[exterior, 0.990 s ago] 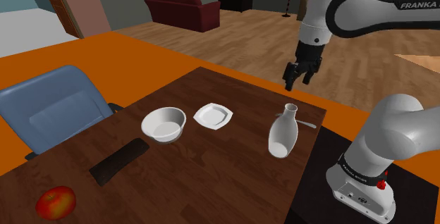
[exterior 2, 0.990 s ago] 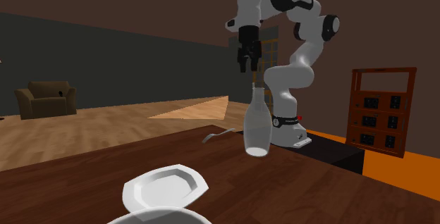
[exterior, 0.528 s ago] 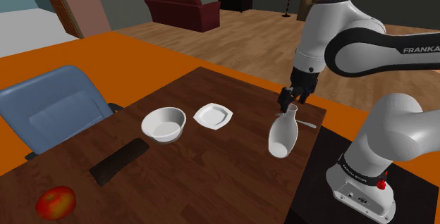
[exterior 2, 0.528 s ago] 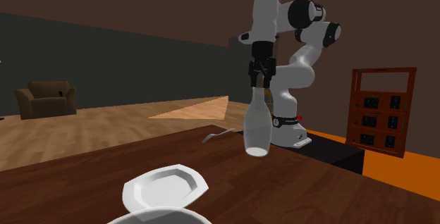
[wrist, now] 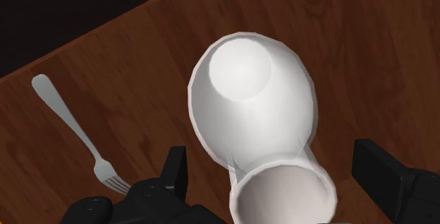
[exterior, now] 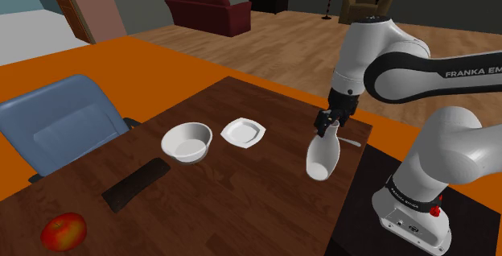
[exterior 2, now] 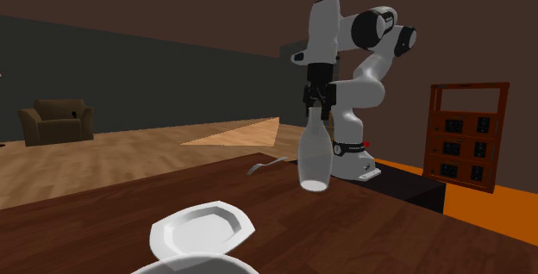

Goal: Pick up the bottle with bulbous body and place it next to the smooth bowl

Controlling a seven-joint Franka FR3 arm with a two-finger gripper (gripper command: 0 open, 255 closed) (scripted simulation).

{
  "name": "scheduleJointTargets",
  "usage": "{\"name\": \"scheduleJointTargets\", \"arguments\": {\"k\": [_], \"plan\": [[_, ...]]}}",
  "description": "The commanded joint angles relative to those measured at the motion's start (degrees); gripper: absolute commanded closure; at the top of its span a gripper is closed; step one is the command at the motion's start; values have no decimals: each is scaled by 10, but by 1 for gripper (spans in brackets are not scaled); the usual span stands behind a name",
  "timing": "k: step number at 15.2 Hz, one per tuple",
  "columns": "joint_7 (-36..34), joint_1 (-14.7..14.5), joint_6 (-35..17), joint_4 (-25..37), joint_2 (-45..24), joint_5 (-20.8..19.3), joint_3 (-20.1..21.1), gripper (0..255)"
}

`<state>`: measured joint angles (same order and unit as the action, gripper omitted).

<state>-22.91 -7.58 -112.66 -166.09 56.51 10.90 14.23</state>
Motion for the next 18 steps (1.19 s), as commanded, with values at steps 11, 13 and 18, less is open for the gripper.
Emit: {"name": "scheduleJointTargets", "arguments": {"k": [11,13,18], "plan": [[0,0,-2,-1,-1,0,0,255],[0,0,-2,-1,-1,0,0,255],[0,3,24,20,5,-5,-5,255]]}}
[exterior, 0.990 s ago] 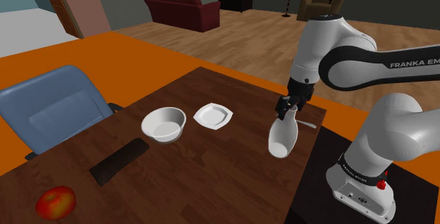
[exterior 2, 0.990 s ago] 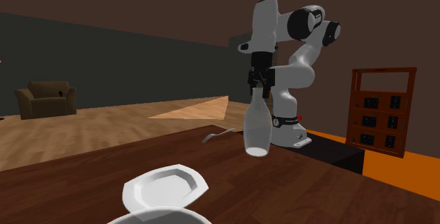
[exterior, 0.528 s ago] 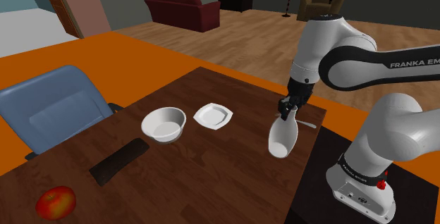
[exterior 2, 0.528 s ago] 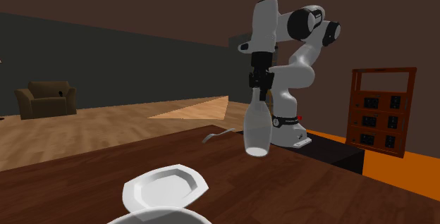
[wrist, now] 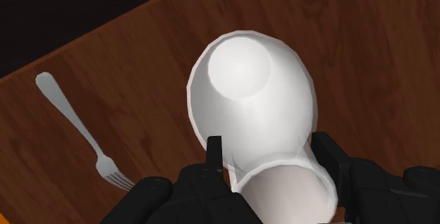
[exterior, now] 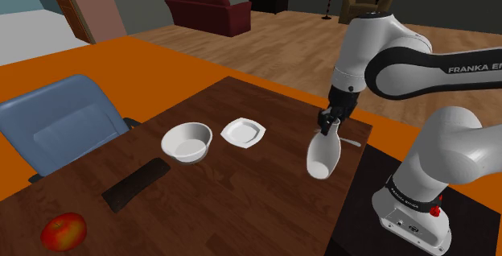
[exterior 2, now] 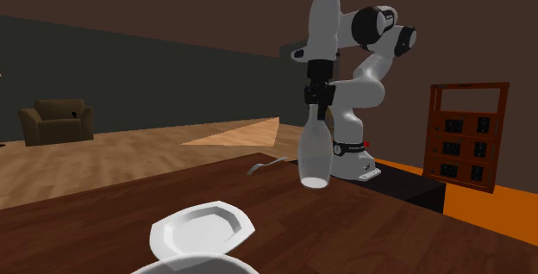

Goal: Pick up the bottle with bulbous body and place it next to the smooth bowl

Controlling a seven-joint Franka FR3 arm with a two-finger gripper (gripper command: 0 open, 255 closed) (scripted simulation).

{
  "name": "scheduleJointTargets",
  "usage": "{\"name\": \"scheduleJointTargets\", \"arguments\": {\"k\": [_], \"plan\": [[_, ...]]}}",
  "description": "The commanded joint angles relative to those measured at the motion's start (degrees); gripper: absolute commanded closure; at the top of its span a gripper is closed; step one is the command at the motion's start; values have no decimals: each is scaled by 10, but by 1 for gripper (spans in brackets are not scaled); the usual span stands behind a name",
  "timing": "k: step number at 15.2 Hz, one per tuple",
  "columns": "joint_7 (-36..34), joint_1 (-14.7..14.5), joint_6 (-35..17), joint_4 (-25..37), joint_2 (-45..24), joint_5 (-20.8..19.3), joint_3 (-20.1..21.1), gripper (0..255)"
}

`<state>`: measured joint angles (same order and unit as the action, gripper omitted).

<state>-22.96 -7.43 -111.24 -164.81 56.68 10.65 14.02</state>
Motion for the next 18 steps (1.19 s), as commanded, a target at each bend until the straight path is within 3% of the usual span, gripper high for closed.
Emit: {"name": "scheduleJointTargets", "arguments": {"k": [1,18], "plan": [[1,2,18,14,5,-4,-4,255],[2,15,146,146,1,-27,-27,255]]}}
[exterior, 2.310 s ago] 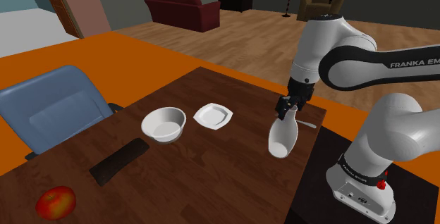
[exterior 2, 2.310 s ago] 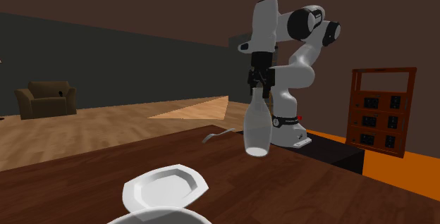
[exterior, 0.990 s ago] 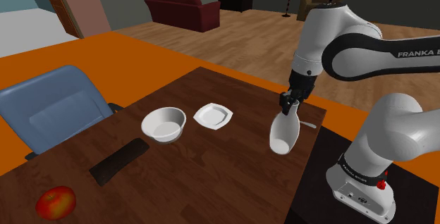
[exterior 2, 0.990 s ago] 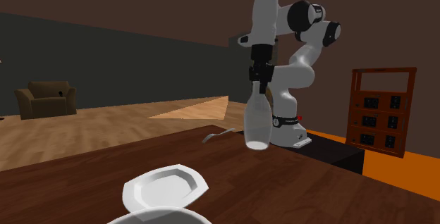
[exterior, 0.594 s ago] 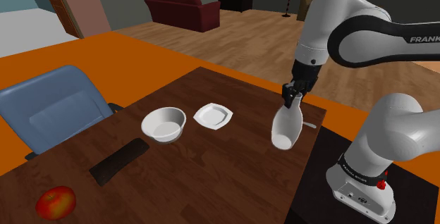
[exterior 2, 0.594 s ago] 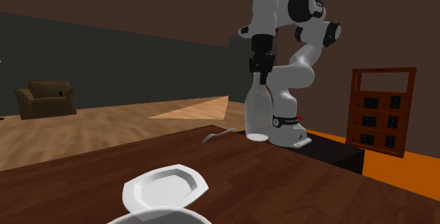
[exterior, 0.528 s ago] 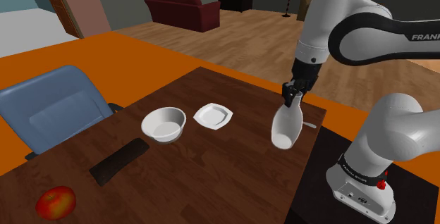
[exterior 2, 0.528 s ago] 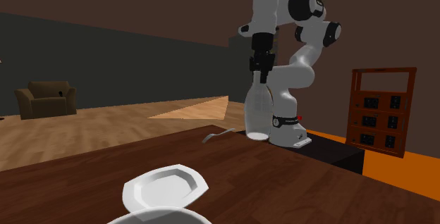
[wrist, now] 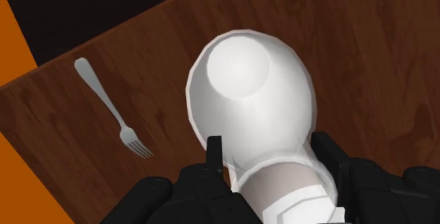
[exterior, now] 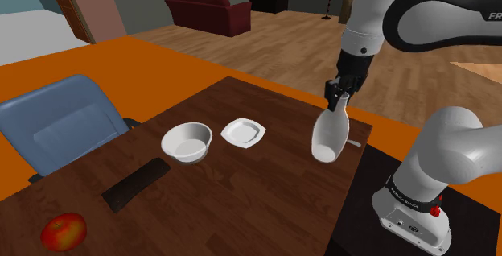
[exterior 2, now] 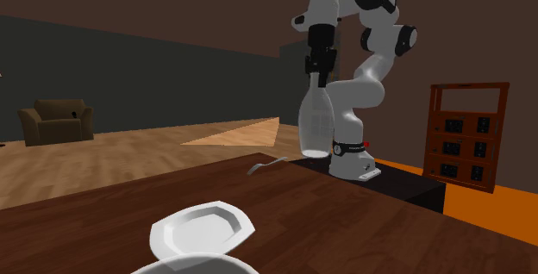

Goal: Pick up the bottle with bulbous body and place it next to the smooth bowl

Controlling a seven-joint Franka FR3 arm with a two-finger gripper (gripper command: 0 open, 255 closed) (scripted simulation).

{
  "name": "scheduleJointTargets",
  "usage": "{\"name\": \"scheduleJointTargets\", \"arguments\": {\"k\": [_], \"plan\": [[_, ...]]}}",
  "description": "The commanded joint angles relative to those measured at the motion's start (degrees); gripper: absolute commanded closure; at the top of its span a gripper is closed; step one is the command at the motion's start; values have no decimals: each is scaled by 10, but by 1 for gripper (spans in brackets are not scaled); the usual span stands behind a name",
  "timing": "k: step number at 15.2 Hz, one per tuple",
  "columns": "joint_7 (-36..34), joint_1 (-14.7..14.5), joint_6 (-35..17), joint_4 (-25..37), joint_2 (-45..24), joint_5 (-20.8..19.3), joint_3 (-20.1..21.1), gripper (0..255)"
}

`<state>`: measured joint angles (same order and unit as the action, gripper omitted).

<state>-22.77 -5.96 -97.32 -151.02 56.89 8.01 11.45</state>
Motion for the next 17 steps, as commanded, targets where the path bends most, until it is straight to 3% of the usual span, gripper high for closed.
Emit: {"name": "scheduleJointTargets", "arguments": {"k": [1,17], "plan": [[0,1,14,16,-2,-2,-2,255],[-1,11,118,160,-41,-17,-16,255]]}}
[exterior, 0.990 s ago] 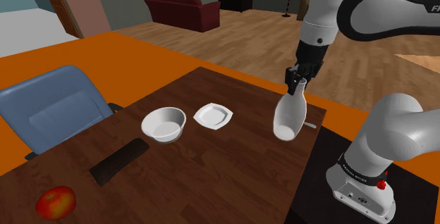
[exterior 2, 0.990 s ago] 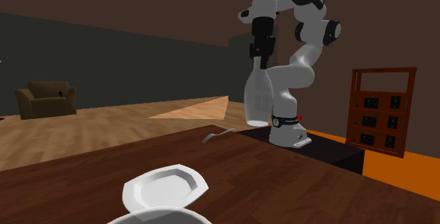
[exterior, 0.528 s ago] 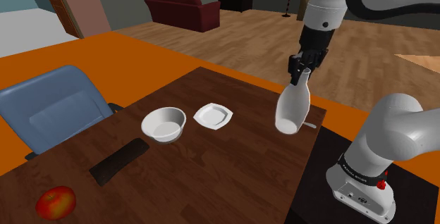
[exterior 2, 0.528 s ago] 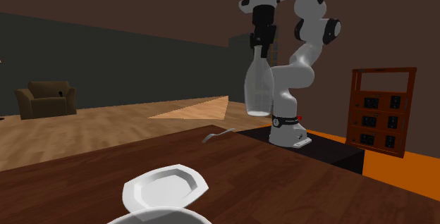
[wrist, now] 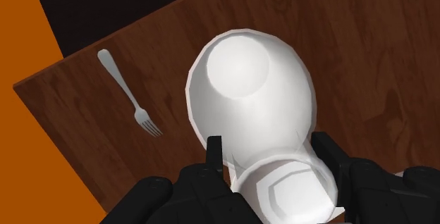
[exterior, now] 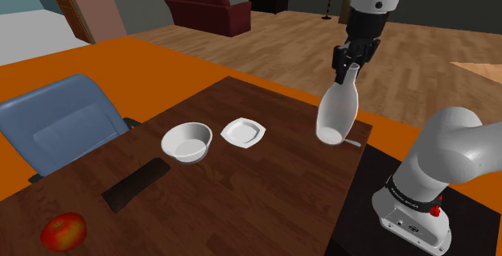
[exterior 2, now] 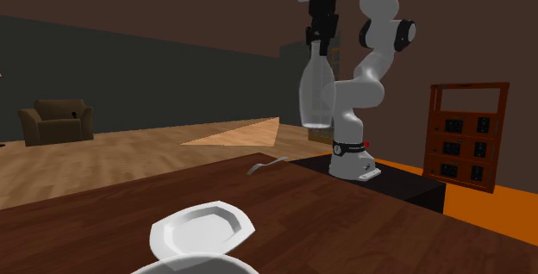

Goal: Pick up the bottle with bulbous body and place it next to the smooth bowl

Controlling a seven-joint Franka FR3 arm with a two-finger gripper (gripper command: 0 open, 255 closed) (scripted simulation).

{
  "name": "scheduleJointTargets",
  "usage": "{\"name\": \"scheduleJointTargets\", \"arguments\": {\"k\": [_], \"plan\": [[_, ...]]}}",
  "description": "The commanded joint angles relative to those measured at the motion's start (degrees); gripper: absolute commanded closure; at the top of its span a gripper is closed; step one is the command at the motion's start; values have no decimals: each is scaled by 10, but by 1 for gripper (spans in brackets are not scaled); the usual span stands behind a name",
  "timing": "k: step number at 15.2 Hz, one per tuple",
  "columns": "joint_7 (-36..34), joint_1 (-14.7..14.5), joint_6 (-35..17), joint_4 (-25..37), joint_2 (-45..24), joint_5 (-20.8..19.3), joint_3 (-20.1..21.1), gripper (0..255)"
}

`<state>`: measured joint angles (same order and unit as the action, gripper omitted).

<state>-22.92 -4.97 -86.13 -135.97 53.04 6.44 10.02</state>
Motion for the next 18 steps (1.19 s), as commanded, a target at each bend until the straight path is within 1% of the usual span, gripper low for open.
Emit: {"name": "scheduleJointTargets", "arguments": {"k": [1,18], "plan": [[1,1,13,19,-6,-2,-2,255],[-2,10,122,196,-74,-13,-10,255]]}}
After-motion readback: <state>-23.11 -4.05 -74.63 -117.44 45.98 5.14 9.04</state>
